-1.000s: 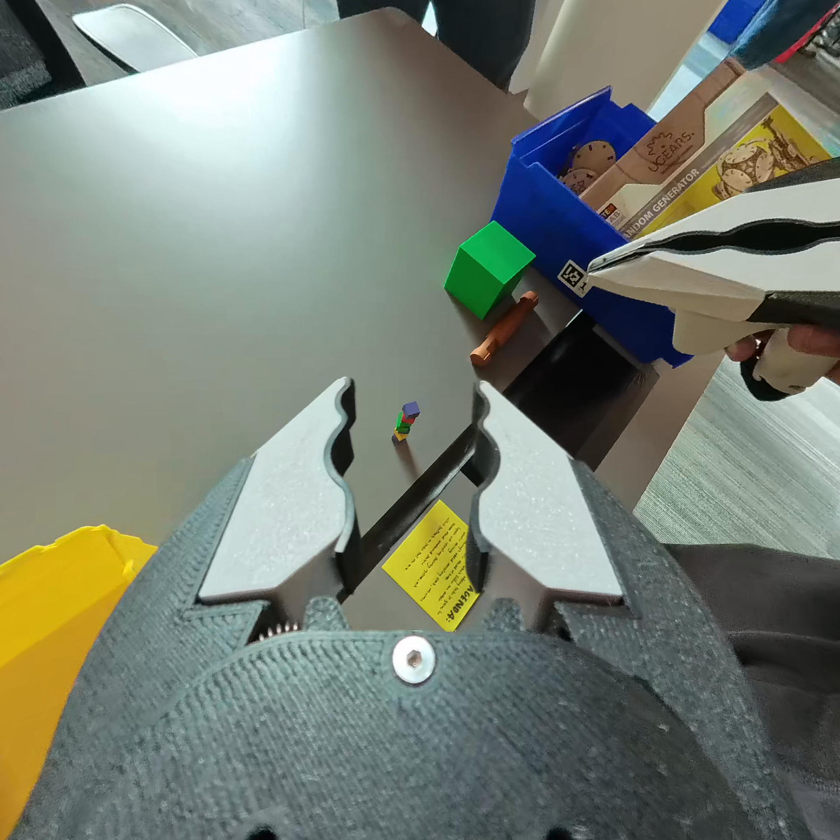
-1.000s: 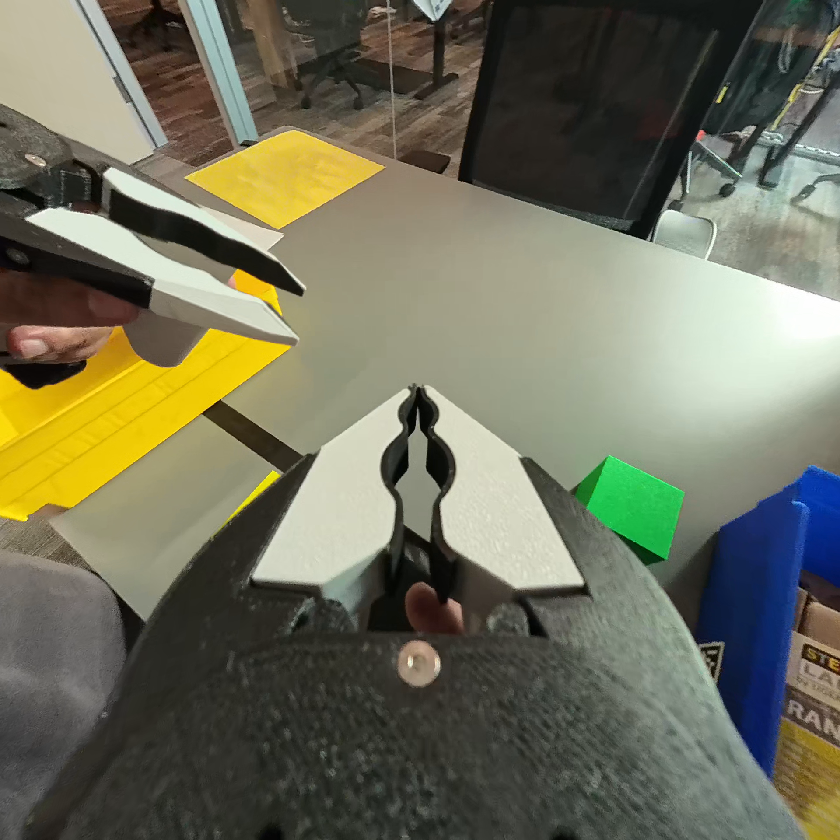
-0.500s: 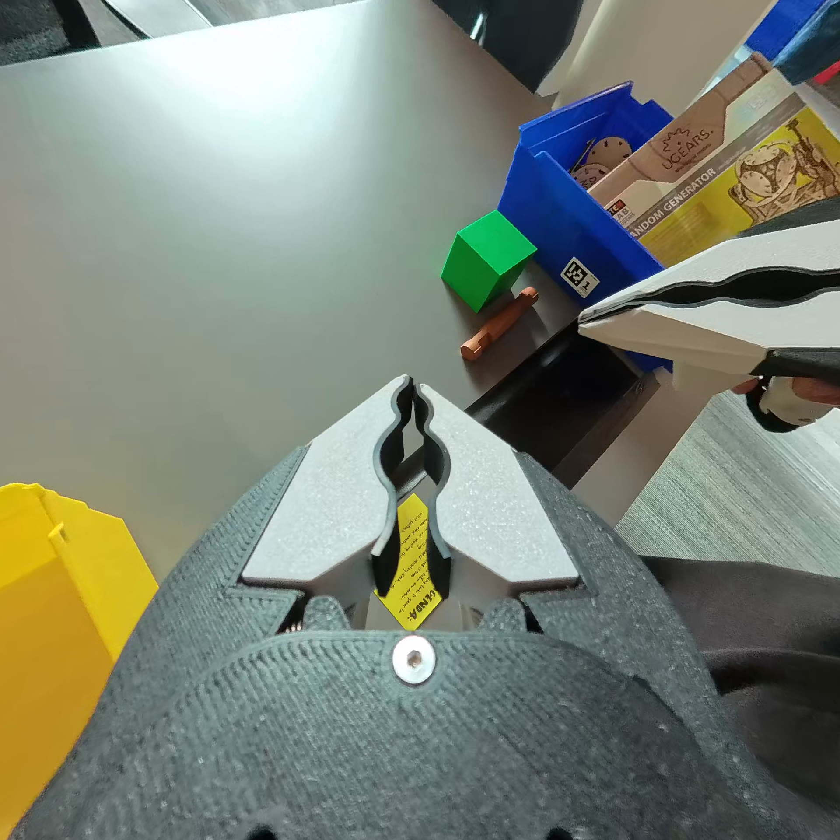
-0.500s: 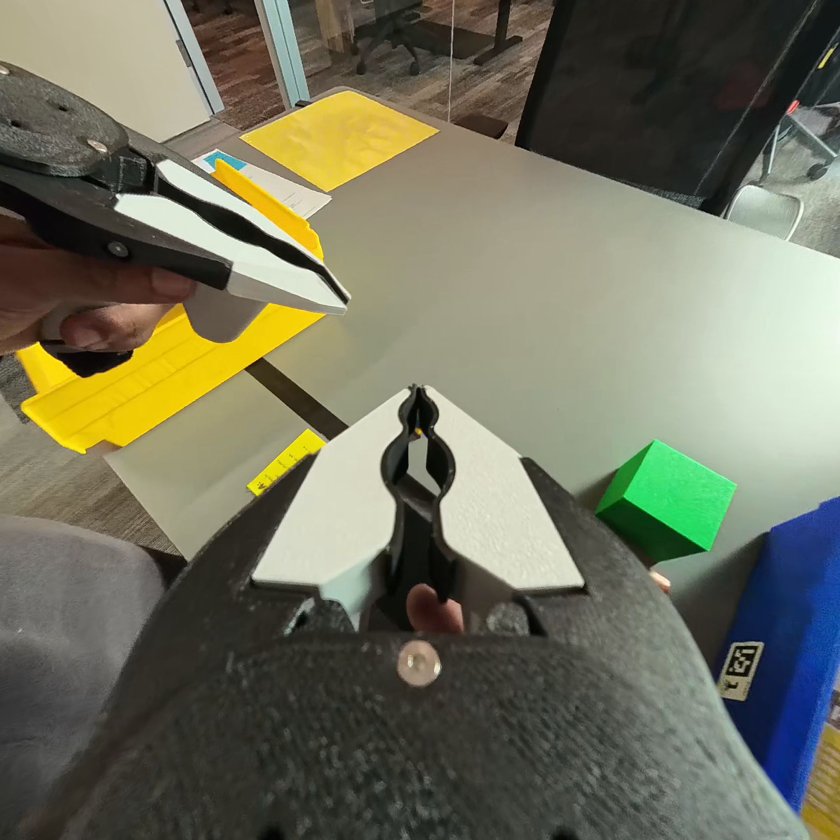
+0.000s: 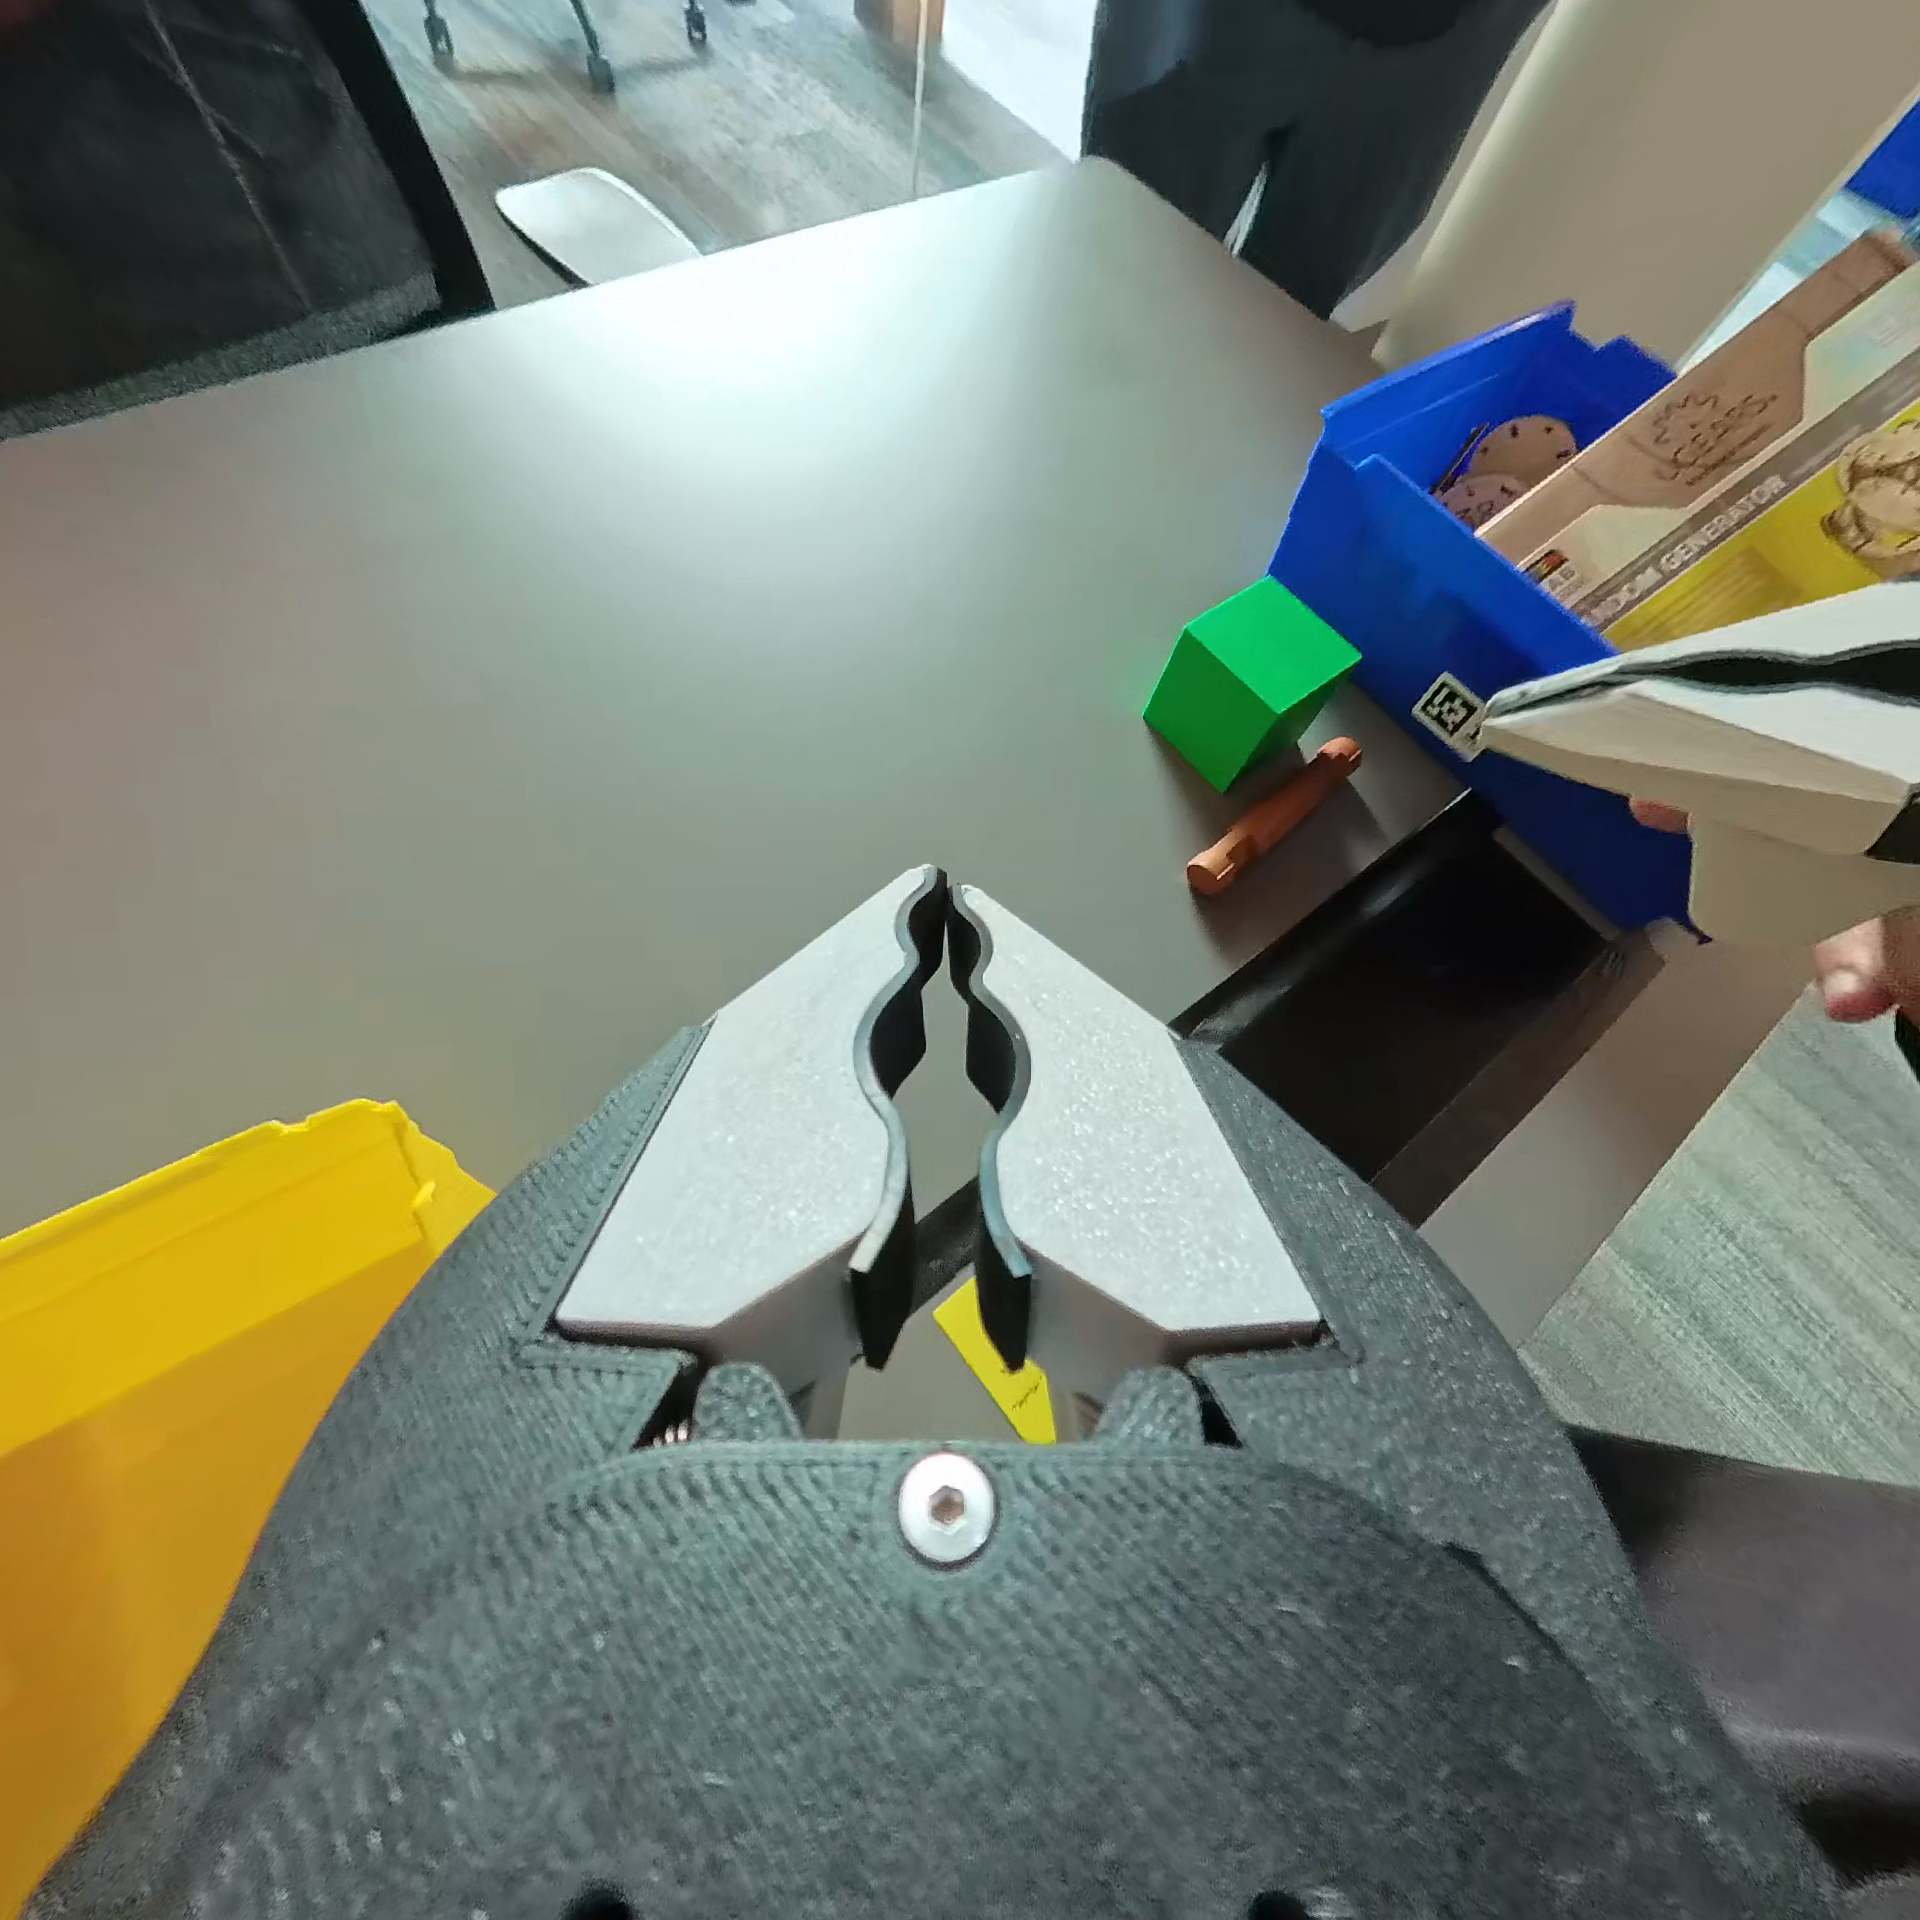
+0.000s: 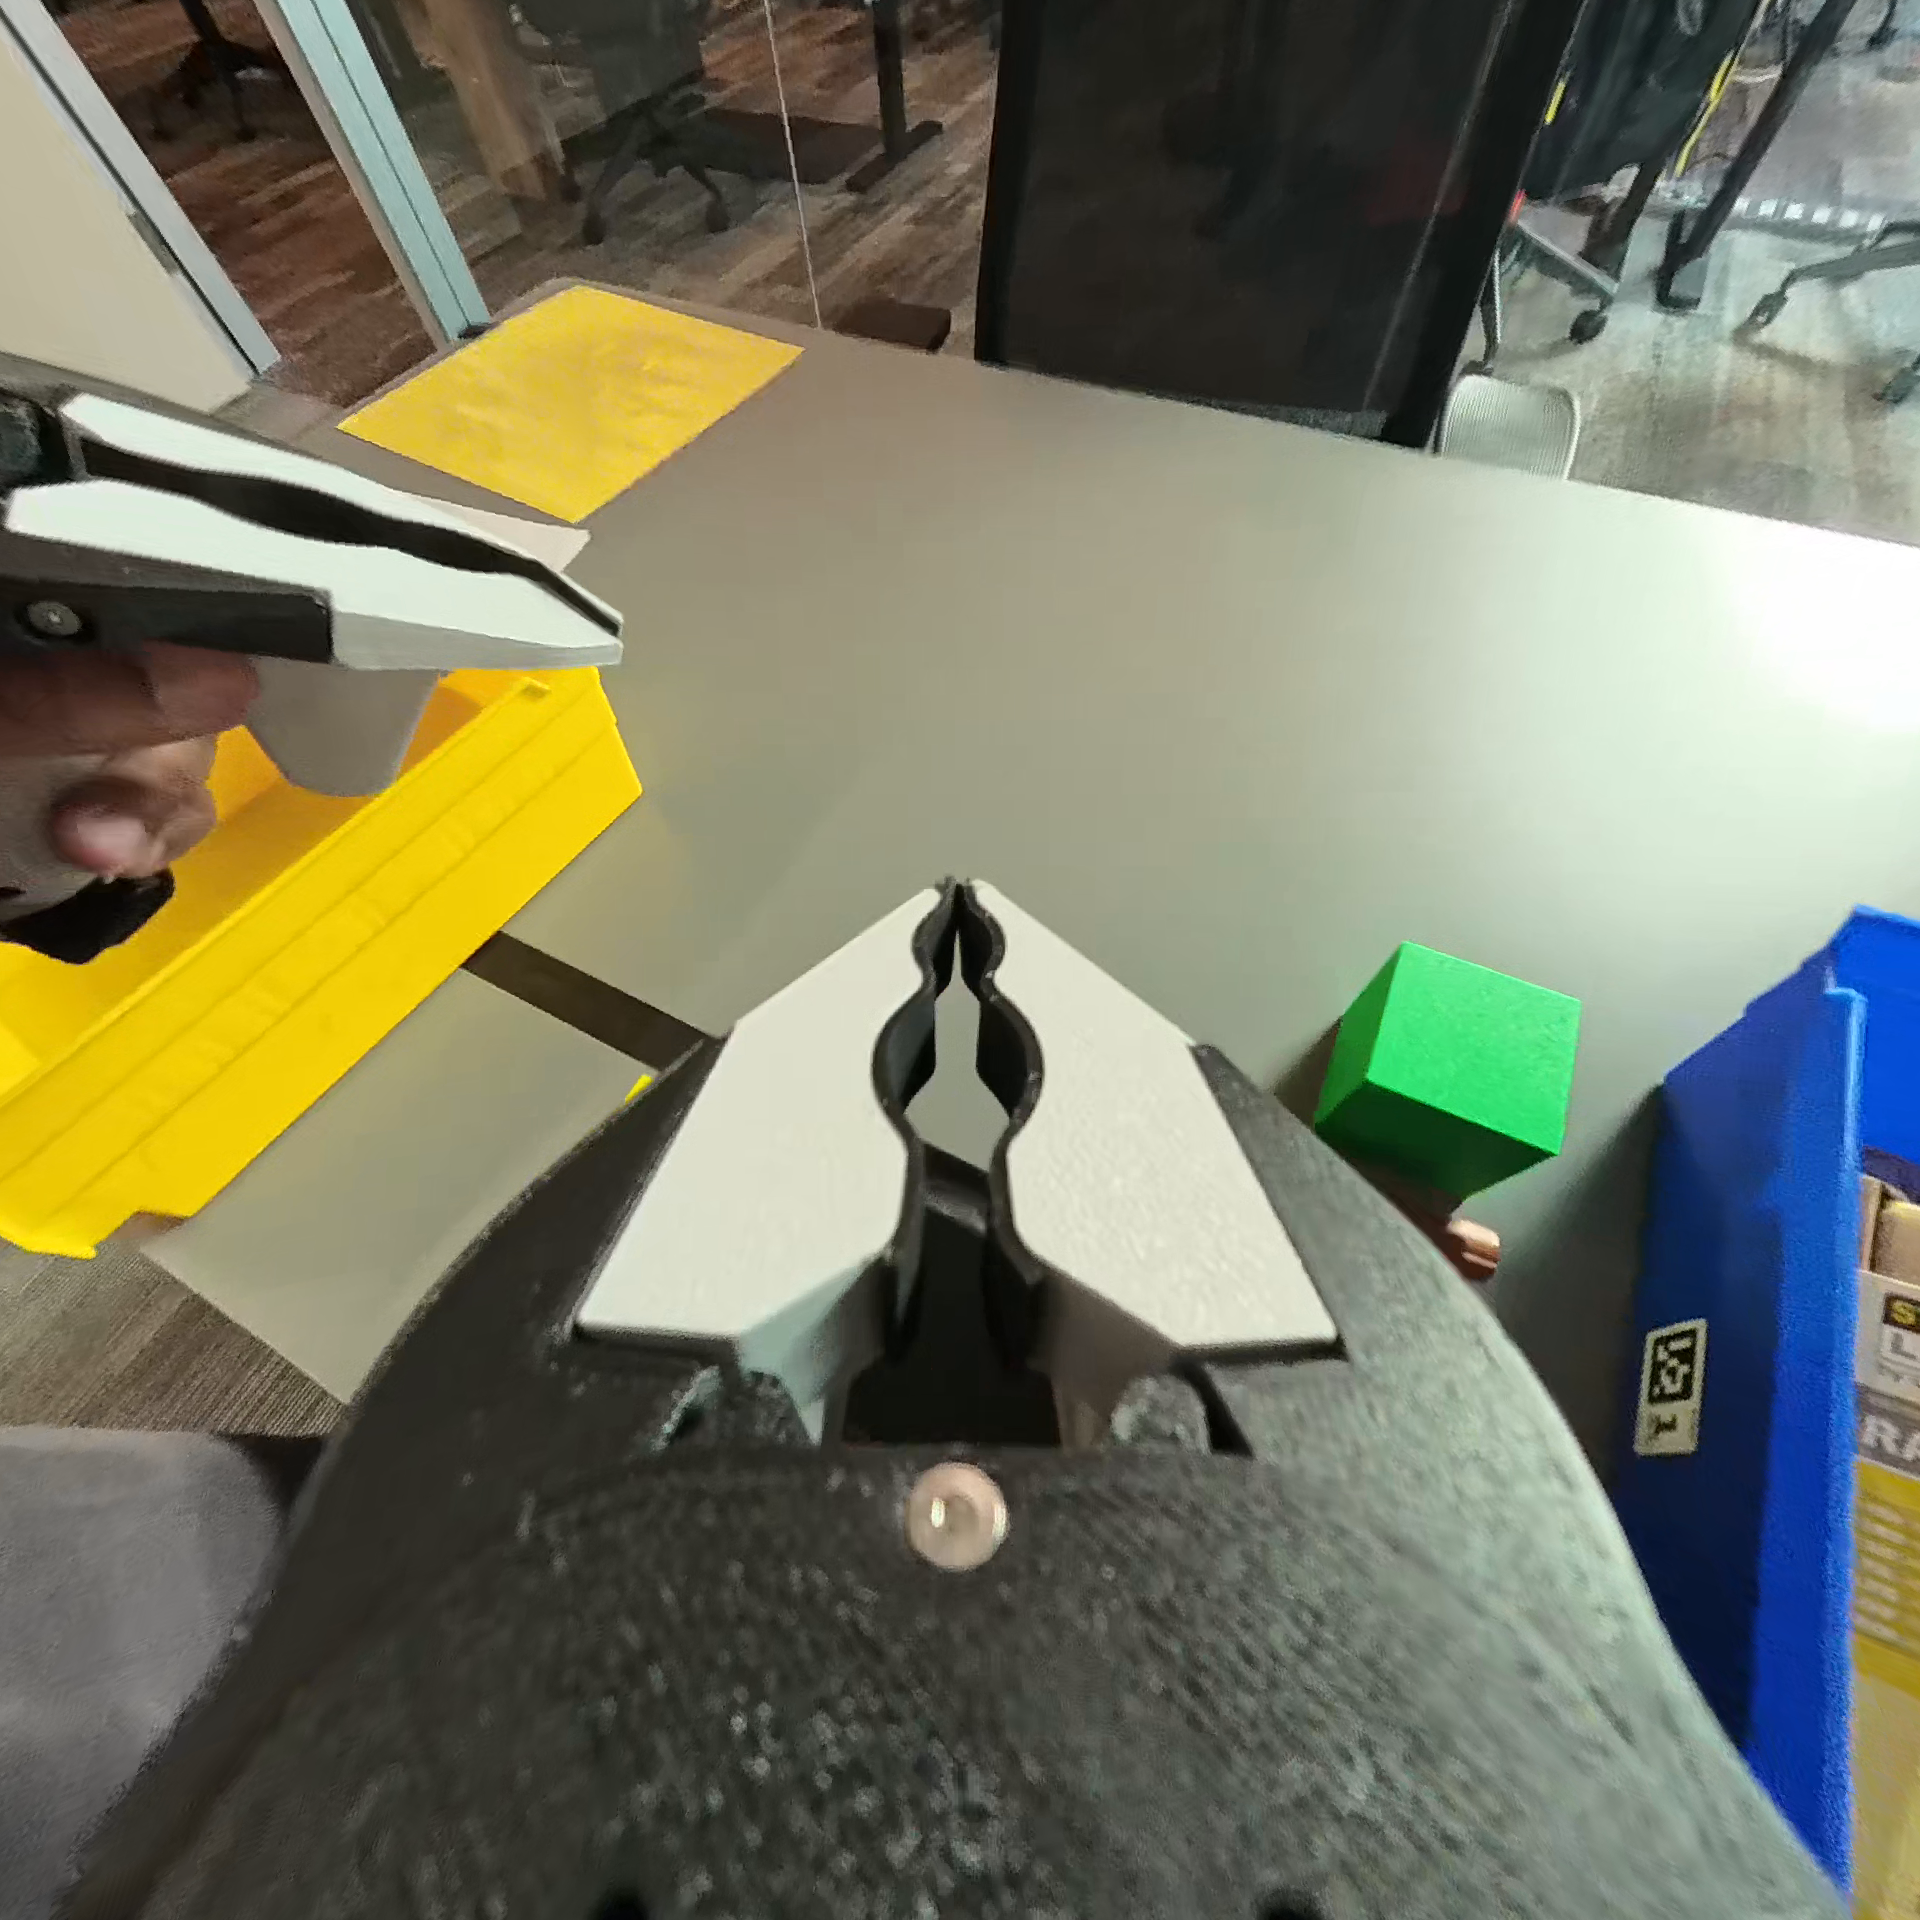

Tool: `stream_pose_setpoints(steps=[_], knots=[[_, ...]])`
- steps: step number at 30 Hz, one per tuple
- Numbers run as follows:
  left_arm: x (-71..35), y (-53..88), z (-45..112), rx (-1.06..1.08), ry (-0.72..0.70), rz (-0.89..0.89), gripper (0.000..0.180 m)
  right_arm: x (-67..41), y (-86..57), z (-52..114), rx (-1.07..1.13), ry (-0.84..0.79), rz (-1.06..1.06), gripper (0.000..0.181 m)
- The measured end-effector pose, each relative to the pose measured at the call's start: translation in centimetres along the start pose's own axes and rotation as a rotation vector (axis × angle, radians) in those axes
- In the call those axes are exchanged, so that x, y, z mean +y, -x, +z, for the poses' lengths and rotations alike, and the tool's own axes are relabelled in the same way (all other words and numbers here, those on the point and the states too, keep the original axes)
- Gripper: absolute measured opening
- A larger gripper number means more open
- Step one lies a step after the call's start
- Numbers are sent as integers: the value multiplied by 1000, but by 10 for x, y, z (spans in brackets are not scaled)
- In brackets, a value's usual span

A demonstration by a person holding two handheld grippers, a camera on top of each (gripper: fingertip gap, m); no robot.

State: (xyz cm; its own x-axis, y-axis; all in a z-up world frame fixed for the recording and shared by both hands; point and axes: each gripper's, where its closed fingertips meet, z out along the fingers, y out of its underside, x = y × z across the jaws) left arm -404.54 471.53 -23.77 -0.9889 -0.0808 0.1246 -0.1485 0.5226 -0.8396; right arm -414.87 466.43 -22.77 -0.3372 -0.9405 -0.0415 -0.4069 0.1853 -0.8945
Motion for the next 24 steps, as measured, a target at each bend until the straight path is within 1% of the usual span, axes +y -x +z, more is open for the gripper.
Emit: stream_pose_setpoints(steps=[2,5,8,10,13,16,19,24], knots=[[-5,-2,-3,38,-31,-4,0,1,1,2,18,43,13,0],[-12,3,-4,23,-63,-4,0,-12,1,2,61,24,8,0],[-12,5,-1,44,-38,-5,0,-28,-2,4,129,4,-56,0],[-13,6,0,64,-23,-21,0,-33,-1,6,155,-2,-62,0],[-15,10,-3,66,-23,-29,0,-42,15,5,111,-20,20,0],[-15,15,-6,39,-25,27,0,-39,18,10,131,37,28,0],[-15,11,-9,71,-34,65,0,-38,22,13,137,52,83,0],[-14,1,-15,141,-33,52,0,-38,30,17,140,68,60,0]])
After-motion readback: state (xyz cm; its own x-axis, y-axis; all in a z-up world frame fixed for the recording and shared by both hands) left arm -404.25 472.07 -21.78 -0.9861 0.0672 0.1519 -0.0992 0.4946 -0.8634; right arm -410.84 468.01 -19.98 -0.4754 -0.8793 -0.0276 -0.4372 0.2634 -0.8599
